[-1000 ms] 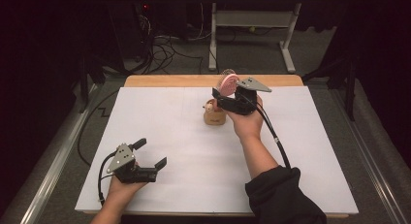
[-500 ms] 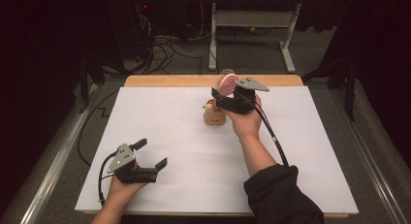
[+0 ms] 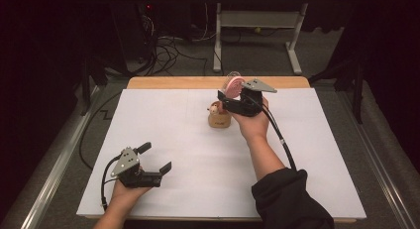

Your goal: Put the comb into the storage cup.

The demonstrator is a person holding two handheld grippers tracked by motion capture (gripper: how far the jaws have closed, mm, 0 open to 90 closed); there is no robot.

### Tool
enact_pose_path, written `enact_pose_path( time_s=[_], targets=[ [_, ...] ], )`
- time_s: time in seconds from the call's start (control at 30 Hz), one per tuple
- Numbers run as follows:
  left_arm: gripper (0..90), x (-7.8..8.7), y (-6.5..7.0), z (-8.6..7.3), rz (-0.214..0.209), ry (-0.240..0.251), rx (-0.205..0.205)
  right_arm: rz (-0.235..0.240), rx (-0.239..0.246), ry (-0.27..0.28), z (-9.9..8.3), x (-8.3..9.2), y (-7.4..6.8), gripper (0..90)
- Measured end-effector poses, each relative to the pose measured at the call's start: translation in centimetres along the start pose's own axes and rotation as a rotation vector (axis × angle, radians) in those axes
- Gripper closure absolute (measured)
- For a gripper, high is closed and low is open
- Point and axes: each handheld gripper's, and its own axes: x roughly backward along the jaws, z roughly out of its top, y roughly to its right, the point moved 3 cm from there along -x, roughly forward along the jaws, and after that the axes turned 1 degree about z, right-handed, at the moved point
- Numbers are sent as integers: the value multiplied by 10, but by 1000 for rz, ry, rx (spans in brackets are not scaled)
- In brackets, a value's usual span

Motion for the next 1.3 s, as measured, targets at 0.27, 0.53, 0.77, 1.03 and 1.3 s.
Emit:
enact_pose_path(
  time_s=[0.27, 0.53, 0.77, 1.03, 1.3],
  targets=[
    [0, -1, 0, -1, 2, -6, 1, 8, -35, 2, -4, 6, 7, 196],
    [0, -1, 1, -1, 2, -8, -2, 4, -57, 2, -8, 11, 12, 190],
    [0, -1, 1, -1, 3, -8, -4, 9, -74, 0, -11, 15, 15, 188],
    [0, -1, 1, -1, 2, -11, -8, 11, -85, -1, -14, 19, 19, 185],
    [0, -1, 2, -1, 2, -8, -7, 9, -98, -3, -17, 22, 23, 178]
  ],
)
